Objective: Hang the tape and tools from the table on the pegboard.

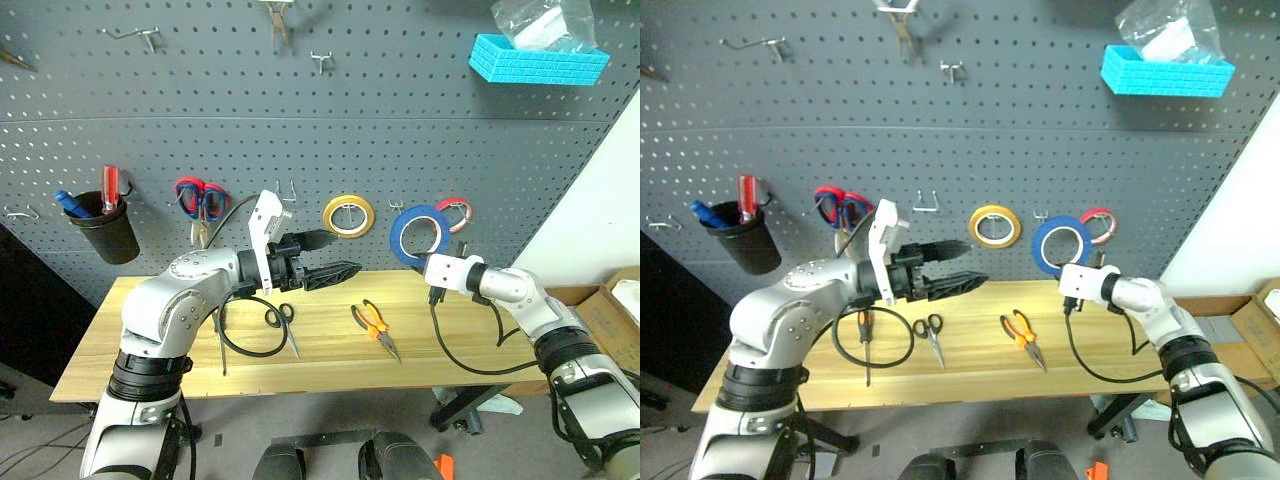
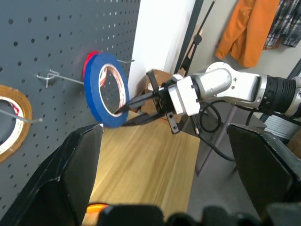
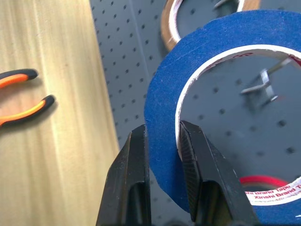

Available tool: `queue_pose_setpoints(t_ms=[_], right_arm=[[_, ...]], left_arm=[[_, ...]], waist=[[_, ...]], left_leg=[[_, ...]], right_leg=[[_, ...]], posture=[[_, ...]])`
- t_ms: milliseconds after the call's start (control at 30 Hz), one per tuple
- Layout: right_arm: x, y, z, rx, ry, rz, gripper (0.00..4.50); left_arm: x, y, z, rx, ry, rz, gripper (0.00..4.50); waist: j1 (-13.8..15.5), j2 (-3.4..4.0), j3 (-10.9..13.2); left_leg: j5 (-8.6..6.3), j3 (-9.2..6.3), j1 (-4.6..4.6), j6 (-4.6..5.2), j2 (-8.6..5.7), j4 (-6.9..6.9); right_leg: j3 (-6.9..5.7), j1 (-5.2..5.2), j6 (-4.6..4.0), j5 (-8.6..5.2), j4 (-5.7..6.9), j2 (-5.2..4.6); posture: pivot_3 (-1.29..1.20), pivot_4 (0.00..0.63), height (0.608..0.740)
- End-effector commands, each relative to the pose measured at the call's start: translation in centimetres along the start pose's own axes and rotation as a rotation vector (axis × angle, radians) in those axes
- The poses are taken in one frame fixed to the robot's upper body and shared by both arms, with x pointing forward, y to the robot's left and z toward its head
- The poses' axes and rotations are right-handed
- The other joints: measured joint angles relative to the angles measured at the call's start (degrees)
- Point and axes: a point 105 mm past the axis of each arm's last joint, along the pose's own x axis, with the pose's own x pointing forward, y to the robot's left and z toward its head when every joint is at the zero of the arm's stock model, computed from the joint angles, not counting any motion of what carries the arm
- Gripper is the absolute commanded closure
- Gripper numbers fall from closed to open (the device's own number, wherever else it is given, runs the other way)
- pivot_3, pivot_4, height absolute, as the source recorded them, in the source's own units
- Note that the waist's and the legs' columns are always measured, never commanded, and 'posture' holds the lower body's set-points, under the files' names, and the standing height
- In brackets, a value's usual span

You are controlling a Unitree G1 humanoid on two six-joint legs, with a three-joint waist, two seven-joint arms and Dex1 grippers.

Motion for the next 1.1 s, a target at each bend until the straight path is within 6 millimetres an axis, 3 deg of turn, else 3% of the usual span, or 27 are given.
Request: queue_pose_setpoints(t_ms=[33,333,533,633,767,867,933,1100], right_arm=[[-0.5,-2.0,-0.2,0.032,0.0,-0.069,2.87],[-0.4,-1.6,-0.2,0.04,-0.005,-0.075,0.01],[-1.1,0.0,-0.3,0.111,-0.004,-0.07,0.01],[-1.9,1.6,-0.1,0.218,0.016,-0.079,0.01],[-2.2,3.5,0.4,0.468,0.129,-0.131,0.01],[-1.8,4.3,1.2,0.64,0.202,-0.16,0.01],[-1.0,4.6,1.9,0.751,0.246,-0.175,0.01],[0.7,5.2,3.1,0.952,0.319,-0.157,0.01]], left_arm=[[-0.2,0.2,0.6,0.036,-0.024,0.023,0.0],[-1.0,1.0,0.6,0.053,-0.014,0.064,0.0],[-1.3,0.9,0.1,0.048,-0.002,0.074,0.0],[-1.2,0.9,-1.9,0.058,0.061,0.118,0.0],[-1.1,-1.0,-6.0,0.0,0.108,0.145,0.0],[-2.6,-2.1,-9.6,-0.019,0.177,0.195,0.0],[-3.7,-2.0,-10.9,0.005,0.197,0.265,0.0],[-4.7,-2.1,-12.3,0.029,0.188,0.357,0.0]], waist=[[0.08,-0.01,-0.01],[0.09,0.0,-0.02],[0.19,0.0,-0.02],[0.28,0.0,-0.02],[0.11,0.05,0.05],[-0.08,0.11,0.28],[0.26,0.19,0.71],[1.58,0.68,2.52]], left_leg=[[0.0,0.0,-0.01,0.0,0.0,0.0],[0.0,0.02,0.0,0.0,0.0,0.0],[0.0,0.02,-0.02,0.0,0.01,-0.02],[-0.01,0.02,-0.02,0.0,0.03,-0.05],[-0.02,-0.01,0.02,0.02,0.1,-0.08],[-0.03,0.02,0.05,0.01,0.21,-0.12],[-0.03,-0.08,0.16,0.02,0.26,-0.13],[-0.03,-0.45,0.22,0.01,0.25,-0.13]], right_leg=[[0.0,0.0,0.0,0.0,0.0,0.0],[0.04,0.0,0.0,0.0,-0.01,0.0],[0.04,0.0,0.0,0.0,-0.02,0.0],[0.05,-0.02,0.0,-0.01,-0.03,-0.01],[0.17,-0.06,-0.01,-0.01,-0.01,-0.05],[0.3,-0.13,-0.01,-0.02,0.07,-0.03],[0.23,-0.17,-0.43,-0.2,0.11,-0.02],[0.16,-0.2,-0.51,-0.25,-0.01,-0.08]], posture=[[0.05,0.004,0.74],[0.05,0.009,0.74],[0.05,0.021,0.74],[0.05,0.039,0.74],[0.04,0.084,0.74],[0.04,0.118,0.74],[0.05,0.142,0.74],[0.07,0.185,0.74]])
